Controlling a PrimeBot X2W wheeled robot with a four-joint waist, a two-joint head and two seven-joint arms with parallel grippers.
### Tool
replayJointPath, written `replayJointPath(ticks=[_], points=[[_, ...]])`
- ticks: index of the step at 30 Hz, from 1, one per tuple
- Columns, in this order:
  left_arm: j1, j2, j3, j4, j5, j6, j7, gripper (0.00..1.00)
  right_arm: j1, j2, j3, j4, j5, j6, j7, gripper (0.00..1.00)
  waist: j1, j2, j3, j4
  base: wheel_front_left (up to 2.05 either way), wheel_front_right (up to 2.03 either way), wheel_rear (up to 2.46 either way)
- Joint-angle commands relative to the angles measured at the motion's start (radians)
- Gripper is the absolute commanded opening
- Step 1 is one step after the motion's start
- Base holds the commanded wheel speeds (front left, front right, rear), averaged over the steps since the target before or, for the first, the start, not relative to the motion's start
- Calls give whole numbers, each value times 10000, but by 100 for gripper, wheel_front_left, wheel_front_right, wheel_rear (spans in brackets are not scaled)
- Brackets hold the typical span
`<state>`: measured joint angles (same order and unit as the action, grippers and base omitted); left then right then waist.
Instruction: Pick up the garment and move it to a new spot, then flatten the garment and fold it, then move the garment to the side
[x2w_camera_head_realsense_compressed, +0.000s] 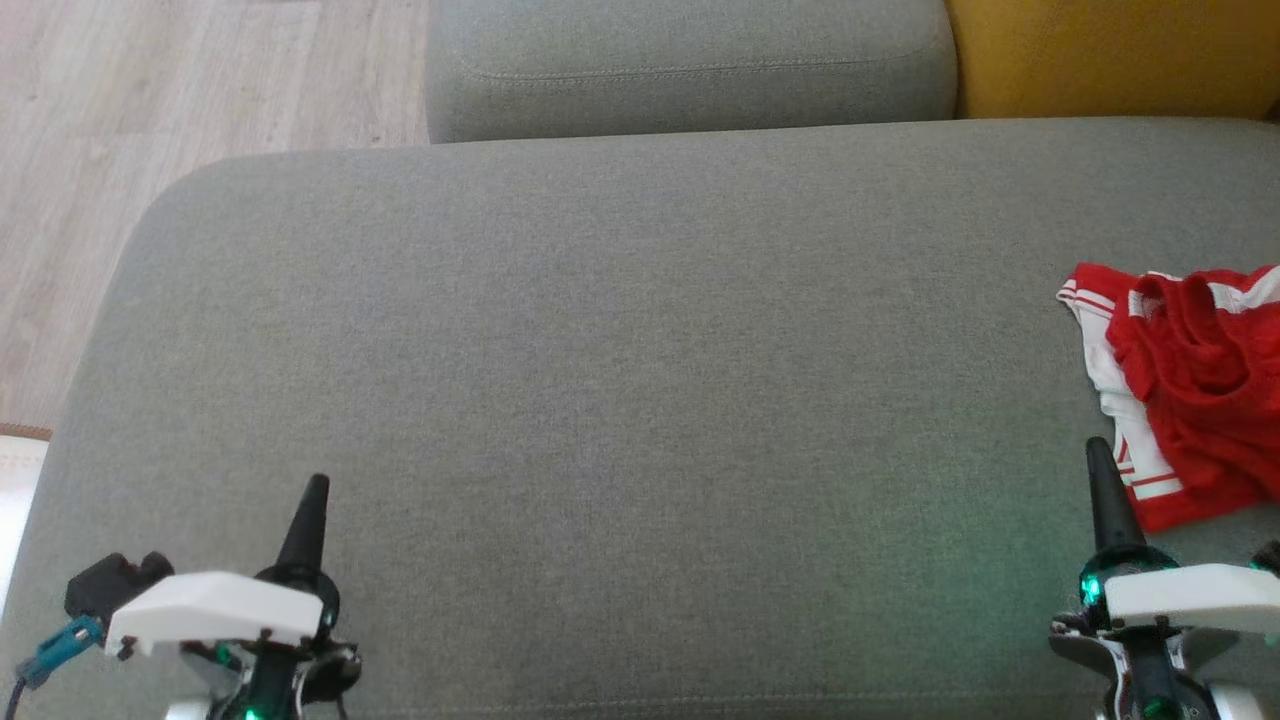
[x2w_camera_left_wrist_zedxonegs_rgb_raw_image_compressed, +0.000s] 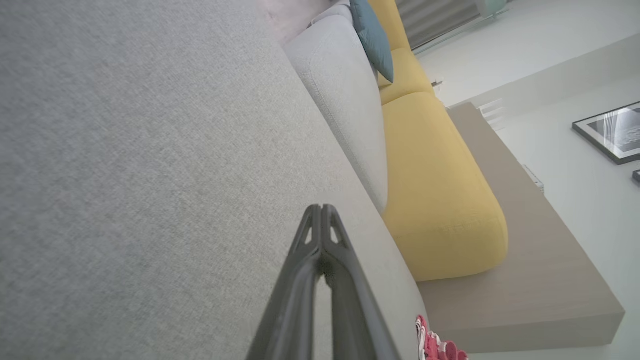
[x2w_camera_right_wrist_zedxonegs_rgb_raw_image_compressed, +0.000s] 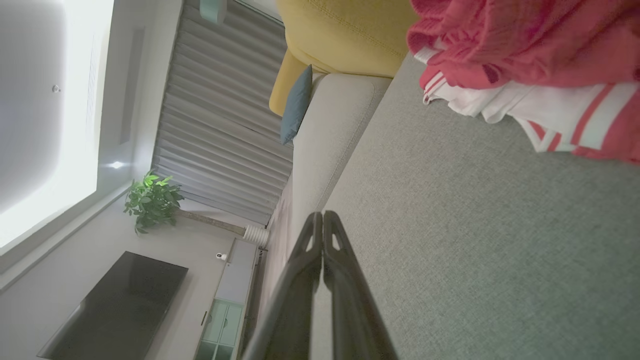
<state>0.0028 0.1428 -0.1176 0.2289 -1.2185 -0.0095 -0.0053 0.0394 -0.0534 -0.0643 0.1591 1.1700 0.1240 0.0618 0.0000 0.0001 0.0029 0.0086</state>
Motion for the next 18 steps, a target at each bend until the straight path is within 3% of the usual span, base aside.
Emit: replayJointPath(ticks=[1,18], points=[[-630,17,408,-275,-287,-121,73,0,-568,-229,110,-231,367,47,35,0,0,-1,0,-4,0,0,0],[-822,-296,1096,-95,-1910,-582,448,0,-935,-233,13,219,2195,56,110,0,0,-1,1,-38,0,0,0]])
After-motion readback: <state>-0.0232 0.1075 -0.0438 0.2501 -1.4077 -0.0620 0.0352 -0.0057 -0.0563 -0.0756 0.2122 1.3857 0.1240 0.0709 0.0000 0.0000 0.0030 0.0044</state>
